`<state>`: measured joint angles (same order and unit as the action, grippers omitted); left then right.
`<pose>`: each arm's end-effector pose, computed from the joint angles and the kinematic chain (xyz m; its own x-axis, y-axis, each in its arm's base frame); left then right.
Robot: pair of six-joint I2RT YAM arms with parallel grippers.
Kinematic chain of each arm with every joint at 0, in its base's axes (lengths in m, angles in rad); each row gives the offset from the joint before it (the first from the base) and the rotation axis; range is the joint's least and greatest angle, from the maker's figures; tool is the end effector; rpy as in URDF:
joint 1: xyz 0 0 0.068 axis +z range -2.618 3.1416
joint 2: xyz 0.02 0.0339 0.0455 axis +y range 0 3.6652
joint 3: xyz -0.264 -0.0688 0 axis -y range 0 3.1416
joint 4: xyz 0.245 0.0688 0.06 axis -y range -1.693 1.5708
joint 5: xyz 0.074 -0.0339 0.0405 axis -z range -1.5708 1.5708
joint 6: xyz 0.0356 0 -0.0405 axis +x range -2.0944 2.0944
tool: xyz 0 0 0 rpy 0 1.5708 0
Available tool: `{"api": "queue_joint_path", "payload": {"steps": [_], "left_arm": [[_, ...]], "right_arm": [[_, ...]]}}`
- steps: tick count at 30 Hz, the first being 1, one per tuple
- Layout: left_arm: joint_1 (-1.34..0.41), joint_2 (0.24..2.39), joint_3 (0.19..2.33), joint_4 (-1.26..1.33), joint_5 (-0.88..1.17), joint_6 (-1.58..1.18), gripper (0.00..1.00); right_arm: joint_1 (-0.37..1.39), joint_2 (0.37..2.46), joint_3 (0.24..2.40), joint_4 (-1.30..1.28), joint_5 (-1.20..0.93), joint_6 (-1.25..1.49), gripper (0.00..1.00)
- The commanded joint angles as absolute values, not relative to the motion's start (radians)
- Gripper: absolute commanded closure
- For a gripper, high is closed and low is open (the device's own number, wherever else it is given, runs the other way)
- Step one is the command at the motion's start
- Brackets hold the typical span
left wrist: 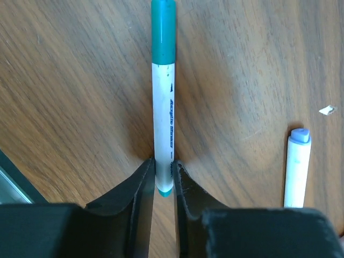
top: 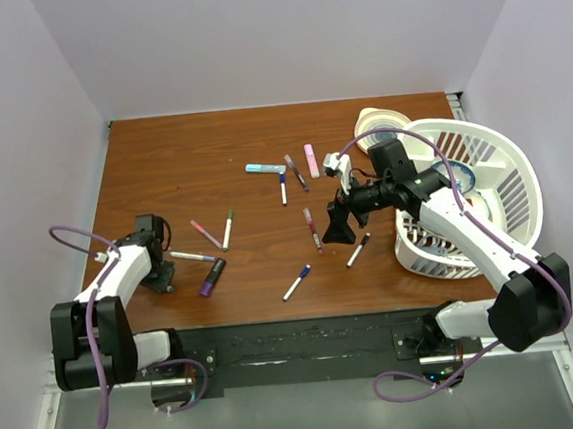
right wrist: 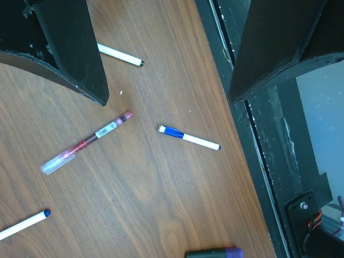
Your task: Open the pen caps
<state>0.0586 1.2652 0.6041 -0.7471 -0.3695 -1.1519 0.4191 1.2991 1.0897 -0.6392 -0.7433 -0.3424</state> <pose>0.1871 0.0239 0.1564 -0.2975 -0.8708 -0.3914 -0.9459 0.3245 -0.0029 0.2346 0.1309 0.3004 -0.4078 -0.4523 -0.7931 -0.8972 0.3595 0.2564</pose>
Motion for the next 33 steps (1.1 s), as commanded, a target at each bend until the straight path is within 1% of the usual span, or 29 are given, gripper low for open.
{"api": "queue_joint_path", "payload": {"steps": [1,3,4,6,12,13,15,17,18,19,20,21,22,23,24,25,27,29,30,33], "left_arm": [[0.075,1.333,0.591,-0.715,-0.359,-1.170,0.80],[0.077,1.338,0.592,-0.709,-0.353,-1.169,0.85],[0.077,1.332,0.592,-0.710,-0.347,-1.169,0.92],[0.078,1.310,0.603,-0.716,-0.341,-1.167,0.99],[0.078,1.094,0.656,-0.704,-0.267,-1.088,1.00],[0.078,1.028,0.660,-0.693,-0.223,-1.069,1.00],[0.077,0.965,0.657,-0.629,-0.161,-0.995,1.00],[0.077,0.884,0.644,-0.559,-0.014,-0.919,1.00],[0.077,0.859,0.614,-0.438,0.065,-0.820,1.00],[0.077,0.803,0.585,-0.348,0.269,-0.778,1.00],[0.077,0.773,0.553,-0.259,0.369,-0.764,1.00],[0.075,0.729,0.469,-0.041,0.464,-0.788,1.00],[0.077,0.716,0.428,0.085,0.617,-0.822,1.00],[0.065,0.713,0.366,0.195,0.677,-0.859,1.00],[0.049,0.733,0.348,0.371,0.716,-0.914,1.00],[0.028,0.750,0.339,0.433,0.757,-0.923,1.00],[-0.087,0.800,0.340,0.545,0.755,-0.923,1.00],[-0.211,0.831,0.341,0.647,0.704,-0.923,1.00],[-0.242,0.860,0.341,0.678,0.669,-0.930,1.00],[-0.319,0.908,0.319,0.822,0.606,-0.974,1.00]], "right_arm": [[0.420,1.262,1.094,-0.643,-0.749,-0.354,0.01],[0.414,1.262,1.092,-0.641,-0.752,-0.354,0.01],[0.411,1.261,1.091,-0.640,-0.752,-0.353,0.01],[0.410,1.262,1.088,-0.637,-0.756,-0.351,0.01],[0.400,1.258,1.071,-0.632,-0.802,-0.360,0.01],[0.400,1.258,1.068,-0.629,-0.816,-0.367,0.01],[0.402,1.255,1.062,-0.623,-0.824,-0.367,0.01],[0.402,1.255,1.068,-0.621,-0.831,-0.373,0.01],[0.402,1.255,1.074,-0.621,-0.836,-0.371,0.01],[0.400,1.256,1.078,-0.617,-0.841,-0.370,0.01],[0.403,1.262,1.094,-0.615,-0.859,-0.370,0.01],[0.403,1.269,1.103,-0.618,-0.870,-0.370,0.01],[0.403,1.273,1.114,-0.618,-0.883,-0.365,0.01],[0.405,1.278,1.135,-0.615,-0.900,-0.359,0.01],[0.405,1.293,1.146,-0.600,-0.908,-0.345,0.01],[0.408,1.299,1.157,-0.589,-0.913,-0.309,0.01],[0.411,1.328,1.189,-0.533,-0.936,-0.246,0.01],[0.419,1.348,1.197,-0.459,-0.949,-0.096,0.01],[0.434,1.364,1.192,-0.371,-0.943,0.028,0.01],[0.472,1.399,1.148,-0.176,-0.916,0.235,0.01]]}}
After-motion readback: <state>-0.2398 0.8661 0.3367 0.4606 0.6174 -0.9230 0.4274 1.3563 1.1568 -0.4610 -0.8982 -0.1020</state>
